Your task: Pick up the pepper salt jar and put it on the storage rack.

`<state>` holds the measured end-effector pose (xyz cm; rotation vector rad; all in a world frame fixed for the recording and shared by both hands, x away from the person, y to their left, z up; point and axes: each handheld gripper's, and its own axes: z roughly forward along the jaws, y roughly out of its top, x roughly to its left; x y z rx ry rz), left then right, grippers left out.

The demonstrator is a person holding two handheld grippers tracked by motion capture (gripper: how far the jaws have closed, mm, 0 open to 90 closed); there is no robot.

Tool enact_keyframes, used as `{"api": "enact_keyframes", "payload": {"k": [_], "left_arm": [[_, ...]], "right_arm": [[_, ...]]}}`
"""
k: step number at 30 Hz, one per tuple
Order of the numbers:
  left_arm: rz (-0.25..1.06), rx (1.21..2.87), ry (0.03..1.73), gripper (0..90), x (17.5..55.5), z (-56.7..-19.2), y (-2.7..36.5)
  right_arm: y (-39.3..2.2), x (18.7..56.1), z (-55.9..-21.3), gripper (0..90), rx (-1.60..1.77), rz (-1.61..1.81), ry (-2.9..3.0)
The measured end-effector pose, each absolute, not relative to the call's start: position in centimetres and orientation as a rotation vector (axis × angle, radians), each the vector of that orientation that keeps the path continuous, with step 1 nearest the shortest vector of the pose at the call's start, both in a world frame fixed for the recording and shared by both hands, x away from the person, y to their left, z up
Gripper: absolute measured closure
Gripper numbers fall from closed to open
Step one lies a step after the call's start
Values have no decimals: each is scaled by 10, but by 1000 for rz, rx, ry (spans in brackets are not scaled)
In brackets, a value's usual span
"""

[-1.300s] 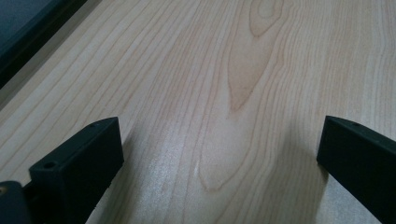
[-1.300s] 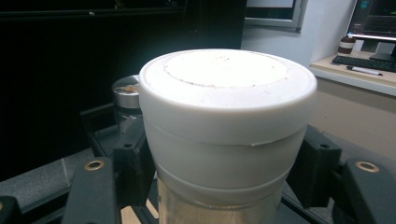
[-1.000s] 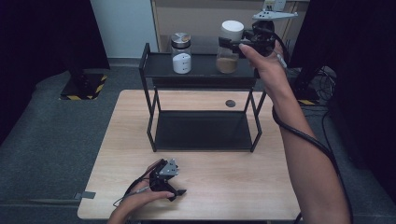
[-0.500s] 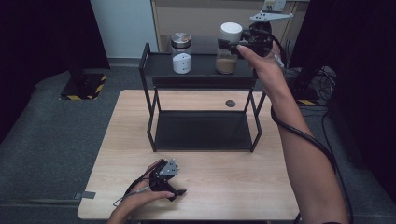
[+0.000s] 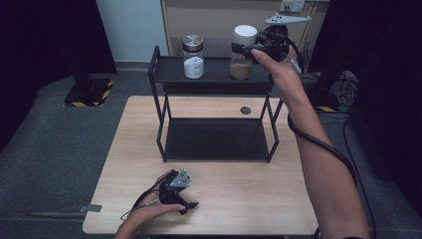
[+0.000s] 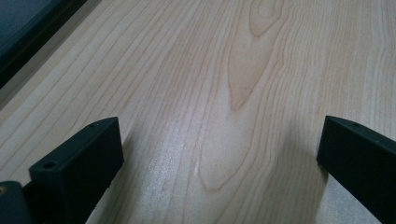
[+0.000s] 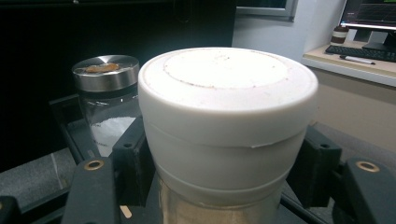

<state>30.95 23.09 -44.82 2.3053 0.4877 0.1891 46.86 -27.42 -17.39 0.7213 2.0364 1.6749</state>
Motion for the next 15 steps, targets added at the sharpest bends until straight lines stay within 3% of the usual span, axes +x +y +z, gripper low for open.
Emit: {"api": "enact_keyframes", "payload": {"k": [15], "left_arm": [[189, 2305, 488, 0, 310, -448, 231]], "right_arm": [[-273, 466, -176, 354, 732, 1677, 2024]]}}
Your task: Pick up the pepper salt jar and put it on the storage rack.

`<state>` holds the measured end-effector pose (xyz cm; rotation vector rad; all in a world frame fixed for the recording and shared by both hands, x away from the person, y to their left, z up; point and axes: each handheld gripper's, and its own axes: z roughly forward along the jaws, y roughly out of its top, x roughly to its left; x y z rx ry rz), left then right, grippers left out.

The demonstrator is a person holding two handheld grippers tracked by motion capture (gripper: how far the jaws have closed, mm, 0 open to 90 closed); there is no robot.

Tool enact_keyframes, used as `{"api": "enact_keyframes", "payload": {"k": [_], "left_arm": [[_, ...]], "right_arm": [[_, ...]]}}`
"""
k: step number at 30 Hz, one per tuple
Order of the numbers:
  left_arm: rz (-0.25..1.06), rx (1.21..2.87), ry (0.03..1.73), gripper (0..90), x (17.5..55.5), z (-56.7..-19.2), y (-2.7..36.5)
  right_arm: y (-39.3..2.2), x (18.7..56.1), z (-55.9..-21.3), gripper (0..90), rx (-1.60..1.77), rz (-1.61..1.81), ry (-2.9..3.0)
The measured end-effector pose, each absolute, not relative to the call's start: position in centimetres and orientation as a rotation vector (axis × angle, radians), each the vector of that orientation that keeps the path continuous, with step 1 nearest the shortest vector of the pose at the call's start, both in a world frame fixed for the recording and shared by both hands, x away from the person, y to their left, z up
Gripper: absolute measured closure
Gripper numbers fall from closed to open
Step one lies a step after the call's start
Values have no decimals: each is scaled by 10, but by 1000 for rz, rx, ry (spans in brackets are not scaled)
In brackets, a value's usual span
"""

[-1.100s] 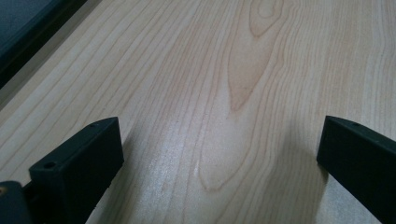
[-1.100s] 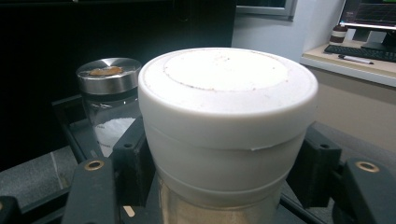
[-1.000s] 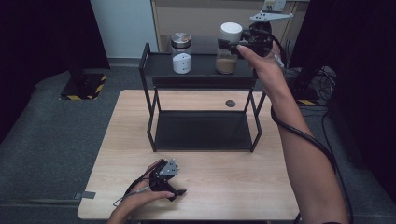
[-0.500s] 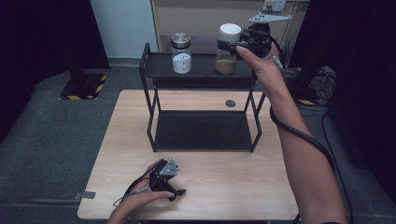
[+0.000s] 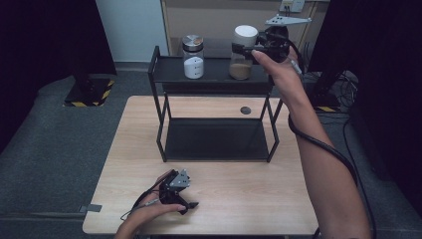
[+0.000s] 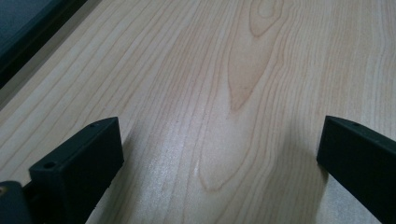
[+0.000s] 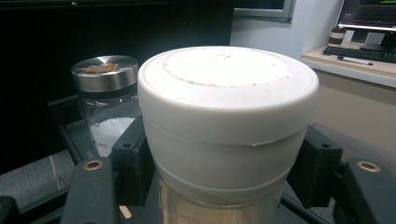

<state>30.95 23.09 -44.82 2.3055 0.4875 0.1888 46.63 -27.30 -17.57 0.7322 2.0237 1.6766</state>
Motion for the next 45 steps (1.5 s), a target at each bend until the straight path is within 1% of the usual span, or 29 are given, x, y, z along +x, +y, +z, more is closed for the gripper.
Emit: {"api": "enact_keyframes", "payload": {"k": [17, 22, 24, 28, 33, 36, 40, 45], "left_arm": [[189, 2305, 488, 0, 309, -448, 231], [189, 2305, 488, 0, 309, -448, 231], [188, 2305, 488, 0, 310, -448, 231], [188, 2306, 487, 0, 310, -448, 231], [188, 2306, 487, 0, 310, -448, 231], [189, 2307, 487, 0, 310, -448, 231], [189, 2306, 487, 0, 310, -448, 231], [188, 2305, 487, 0, 310, -448, 231]], "right_arm": [[-272, 465, -176, 351, 727, 1671, 2017], [-273, 465, -176, 334, 726, 1669, 2013], [-273, 464, -175, 313, 729, 1665, 2014], [-273, 463, -174, 223, 741, 1665, 2026], [-274, 454, -171, 115, 756, 1628, 2034], [-278, 445, -170, 72, 763, 1605, 2027], [-283, 435, -169, 49, 763, 1605, 2009], [-291, 420, -168, 45, 744, 1609, 1997]]}}
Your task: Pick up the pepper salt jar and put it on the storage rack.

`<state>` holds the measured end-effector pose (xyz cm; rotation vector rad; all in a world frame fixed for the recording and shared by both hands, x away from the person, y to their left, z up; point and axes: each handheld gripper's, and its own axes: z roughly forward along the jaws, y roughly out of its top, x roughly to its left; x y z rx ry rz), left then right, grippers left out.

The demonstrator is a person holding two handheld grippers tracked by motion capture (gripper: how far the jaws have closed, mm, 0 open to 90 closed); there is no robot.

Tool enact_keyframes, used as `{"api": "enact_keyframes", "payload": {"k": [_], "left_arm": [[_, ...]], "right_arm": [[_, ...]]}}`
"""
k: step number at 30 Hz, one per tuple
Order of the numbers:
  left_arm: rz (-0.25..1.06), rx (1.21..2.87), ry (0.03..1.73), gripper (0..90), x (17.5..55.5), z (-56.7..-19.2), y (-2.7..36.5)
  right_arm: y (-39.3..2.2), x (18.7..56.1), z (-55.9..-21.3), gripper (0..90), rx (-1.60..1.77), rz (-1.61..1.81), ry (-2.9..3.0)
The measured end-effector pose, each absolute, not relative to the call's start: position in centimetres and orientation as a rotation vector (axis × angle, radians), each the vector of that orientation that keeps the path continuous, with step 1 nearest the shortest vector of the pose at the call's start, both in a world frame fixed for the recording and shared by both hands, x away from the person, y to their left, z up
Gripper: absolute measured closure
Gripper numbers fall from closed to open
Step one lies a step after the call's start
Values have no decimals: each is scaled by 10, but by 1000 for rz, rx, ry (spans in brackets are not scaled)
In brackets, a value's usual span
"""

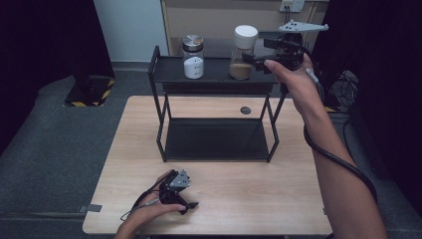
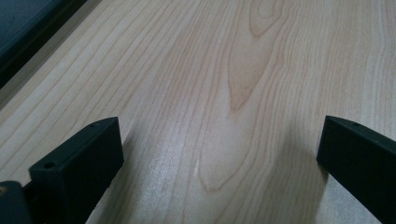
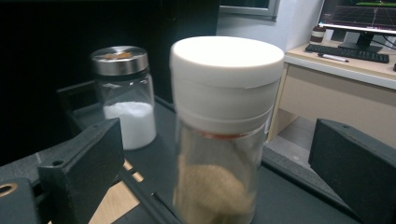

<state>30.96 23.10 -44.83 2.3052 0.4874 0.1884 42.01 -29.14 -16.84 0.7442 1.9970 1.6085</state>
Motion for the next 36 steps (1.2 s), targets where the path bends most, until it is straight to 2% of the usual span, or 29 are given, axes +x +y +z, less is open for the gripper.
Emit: {"api": "enact_keyframes", "payload": {"k": [15, 36], "left_arm": [[189, 2304, 490, 0, 309, -448, 231], [193, 2306, 495, 0, 308, -448, 231]], "right_arm": [[-302, 378, -181, 35, 689, 1633, 2027], [-298, 353, -215, 36, 662, 1631, 2083]]}}
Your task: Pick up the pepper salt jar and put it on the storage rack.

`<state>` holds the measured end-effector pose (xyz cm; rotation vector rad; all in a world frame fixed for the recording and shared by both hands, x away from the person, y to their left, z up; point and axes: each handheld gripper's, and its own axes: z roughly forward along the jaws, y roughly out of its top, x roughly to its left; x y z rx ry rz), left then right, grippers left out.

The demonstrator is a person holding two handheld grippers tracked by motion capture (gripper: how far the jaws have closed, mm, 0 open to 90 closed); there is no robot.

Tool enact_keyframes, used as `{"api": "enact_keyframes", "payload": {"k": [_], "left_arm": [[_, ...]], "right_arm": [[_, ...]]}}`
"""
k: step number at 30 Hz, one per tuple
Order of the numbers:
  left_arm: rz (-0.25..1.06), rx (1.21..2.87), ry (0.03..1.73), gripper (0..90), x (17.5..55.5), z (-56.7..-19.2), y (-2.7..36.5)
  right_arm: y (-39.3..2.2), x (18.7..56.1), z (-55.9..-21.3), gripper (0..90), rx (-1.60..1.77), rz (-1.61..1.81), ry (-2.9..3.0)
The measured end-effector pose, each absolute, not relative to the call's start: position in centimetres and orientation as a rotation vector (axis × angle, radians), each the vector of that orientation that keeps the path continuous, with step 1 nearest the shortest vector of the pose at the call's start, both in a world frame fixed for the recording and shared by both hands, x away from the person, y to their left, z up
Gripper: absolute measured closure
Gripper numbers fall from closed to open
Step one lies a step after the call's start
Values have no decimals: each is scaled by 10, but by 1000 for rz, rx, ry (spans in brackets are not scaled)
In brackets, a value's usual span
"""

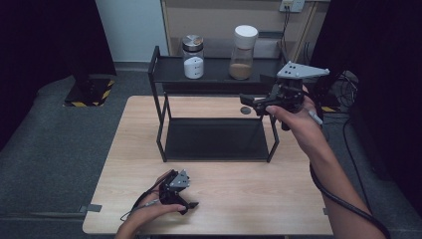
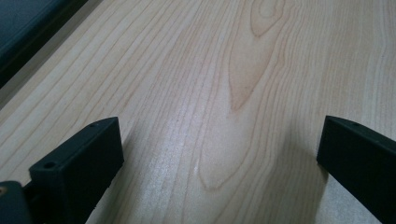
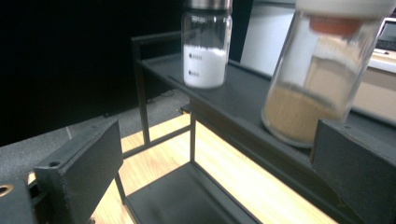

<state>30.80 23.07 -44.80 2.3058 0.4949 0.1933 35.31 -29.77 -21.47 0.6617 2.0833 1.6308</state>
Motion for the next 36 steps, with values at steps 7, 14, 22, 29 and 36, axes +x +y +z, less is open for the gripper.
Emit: {"api": "enact_keyframes", "payload": {"k": [7, 14, 22, 29, 36], "left_arm": [[194, 2305, 497, 0, 307, -448, 231], [194, 2305, 497, 0, 307, -448, 231], [194, 2304, 497, 0, 307, -448, 231], [194, 2304, 498, 0, 307, -448, 231], [194, 2305, 497, 0, 307, -448, 231]], "right_arm": [[-299, 350, -233, 36, 685, 1627, 2104], [-303, 345, -251, 36, 697, 1643, 2116], [-307, 338, -278, 34, 728, 1613, 2166], [-310, 334, -300, 33, 761, 1576, 2202], [-310, 329, -326, 37, 772, 1514, 2245]]}}
